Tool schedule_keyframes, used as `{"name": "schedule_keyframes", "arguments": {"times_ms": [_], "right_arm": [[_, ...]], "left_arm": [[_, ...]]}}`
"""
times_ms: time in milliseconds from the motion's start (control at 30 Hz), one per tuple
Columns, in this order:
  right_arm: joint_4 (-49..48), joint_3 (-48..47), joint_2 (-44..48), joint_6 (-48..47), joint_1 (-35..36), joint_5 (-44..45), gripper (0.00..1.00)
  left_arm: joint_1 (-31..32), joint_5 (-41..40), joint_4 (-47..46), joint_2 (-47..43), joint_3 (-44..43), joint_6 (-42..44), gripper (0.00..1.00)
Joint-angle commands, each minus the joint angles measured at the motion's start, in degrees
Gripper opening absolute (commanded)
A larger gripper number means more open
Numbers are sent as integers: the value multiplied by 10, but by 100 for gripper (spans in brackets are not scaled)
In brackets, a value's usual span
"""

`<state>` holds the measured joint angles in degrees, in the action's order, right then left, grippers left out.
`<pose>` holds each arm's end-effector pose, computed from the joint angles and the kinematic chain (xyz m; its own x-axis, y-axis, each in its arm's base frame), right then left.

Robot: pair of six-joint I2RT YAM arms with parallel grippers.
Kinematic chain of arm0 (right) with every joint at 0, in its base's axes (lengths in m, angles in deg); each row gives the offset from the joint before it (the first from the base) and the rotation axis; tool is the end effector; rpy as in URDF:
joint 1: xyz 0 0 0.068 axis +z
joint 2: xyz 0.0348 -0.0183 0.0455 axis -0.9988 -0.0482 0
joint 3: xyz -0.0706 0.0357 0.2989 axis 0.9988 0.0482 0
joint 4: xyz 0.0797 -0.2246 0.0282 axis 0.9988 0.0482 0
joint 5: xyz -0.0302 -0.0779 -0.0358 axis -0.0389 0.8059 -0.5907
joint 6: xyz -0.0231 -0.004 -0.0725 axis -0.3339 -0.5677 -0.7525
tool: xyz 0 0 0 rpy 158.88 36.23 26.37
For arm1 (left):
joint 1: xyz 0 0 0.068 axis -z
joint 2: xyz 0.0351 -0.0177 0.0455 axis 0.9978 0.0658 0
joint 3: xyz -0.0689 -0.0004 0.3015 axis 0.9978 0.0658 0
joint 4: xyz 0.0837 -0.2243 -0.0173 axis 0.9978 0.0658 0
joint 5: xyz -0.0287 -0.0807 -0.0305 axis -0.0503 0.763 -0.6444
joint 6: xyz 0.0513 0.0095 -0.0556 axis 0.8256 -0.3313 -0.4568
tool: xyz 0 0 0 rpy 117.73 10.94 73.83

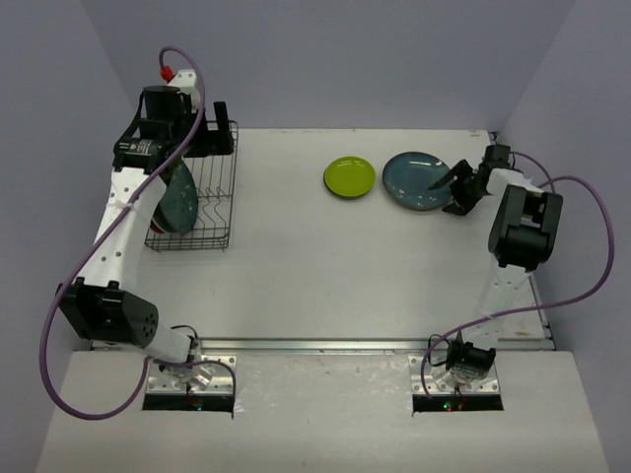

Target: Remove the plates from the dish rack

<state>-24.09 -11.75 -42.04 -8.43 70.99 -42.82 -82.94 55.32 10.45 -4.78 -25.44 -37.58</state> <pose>0.4572 -0.1085 0.1549 -0.5406 0.8299 -0.1377 0.6370 0.5107 0.5774 0.3168 -0.0206 0.4446 -0.5052 -0.0317 -0.8624 0.0569 0.9959 -0.0700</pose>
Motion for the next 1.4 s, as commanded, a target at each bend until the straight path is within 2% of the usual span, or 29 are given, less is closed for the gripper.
{"name": "schedule_keyframes", "arguments": {"times_ms": [0, 100, 167, 267, 333, 400, 567, 867, 1133, 1300, 1367], "right_arm": [[52, -36, 90, -105, 24, 73, 76], [55, -25, 152, -160, 54, 96, 77], [41, -4, 202, -206, 80, 118, 78], [13, 39, 265, -284, 123, 101, 80], [-34, 101, 346, -344, 176, 108, 95], [-57, 147, 387, -372, 213, 131, 99], [-87, 202, 458, -397, 264, 152, 99], [-106, 235, 476, -402, 271, 153, 99], [-113, 238, 469, -403, 272, 154, 99], [-115, 242, 466, -400, 272, 153, 99], [-115, 244, 466, -400, 271, 152, 99]], "left_arm": [[-5, -113, -19, -38, -25, 14, 100], [-5, -139, 17, -23, -36, 25, 98], [-8, -164, 58, 1, -63, 27, 92], [-21, -157, 82, 16, -64, 46, 84], [-31, -163, 90, 33, -68, 75, 78], [-54, -165, 105, 55, -86, 84, 76], [-91, -169, 122, 101, -94, 101, 69], [-122, -151, 92, 138, -39, 114, 63], [-130, -131, 70, 173, 3, 116, 51], [-131, -137, 45, 195, 30, 112, 49], [-131, -137, 38, 203, 35, 111, 43]]}}
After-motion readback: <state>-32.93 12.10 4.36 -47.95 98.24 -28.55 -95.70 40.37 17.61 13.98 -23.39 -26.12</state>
